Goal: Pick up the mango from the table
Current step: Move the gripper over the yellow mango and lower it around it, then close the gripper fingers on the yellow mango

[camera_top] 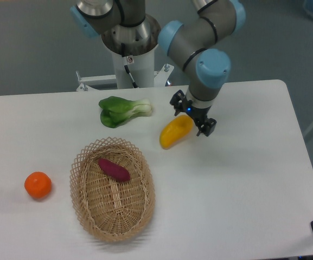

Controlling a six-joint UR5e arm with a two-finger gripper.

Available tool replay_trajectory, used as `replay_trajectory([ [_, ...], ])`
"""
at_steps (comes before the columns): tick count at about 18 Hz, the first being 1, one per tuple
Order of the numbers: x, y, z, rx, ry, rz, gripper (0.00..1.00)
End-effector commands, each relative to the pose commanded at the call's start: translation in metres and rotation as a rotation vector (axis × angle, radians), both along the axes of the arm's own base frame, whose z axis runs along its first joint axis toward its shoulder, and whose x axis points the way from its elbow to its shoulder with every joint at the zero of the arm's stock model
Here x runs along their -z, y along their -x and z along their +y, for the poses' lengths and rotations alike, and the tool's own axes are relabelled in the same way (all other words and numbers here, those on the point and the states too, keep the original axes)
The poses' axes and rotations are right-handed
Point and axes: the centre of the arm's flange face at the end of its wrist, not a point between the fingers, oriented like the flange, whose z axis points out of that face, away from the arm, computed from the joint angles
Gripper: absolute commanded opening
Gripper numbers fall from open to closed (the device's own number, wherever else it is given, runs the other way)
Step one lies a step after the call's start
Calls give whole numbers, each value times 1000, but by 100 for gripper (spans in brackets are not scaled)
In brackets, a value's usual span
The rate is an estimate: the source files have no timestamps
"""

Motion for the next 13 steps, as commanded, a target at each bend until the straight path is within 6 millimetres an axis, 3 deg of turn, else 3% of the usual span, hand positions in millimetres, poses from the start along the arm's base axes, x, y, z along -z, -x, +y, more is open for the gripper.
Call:
replay_trajectory([
  [13,28,-23,20,4,63,95,100],
])
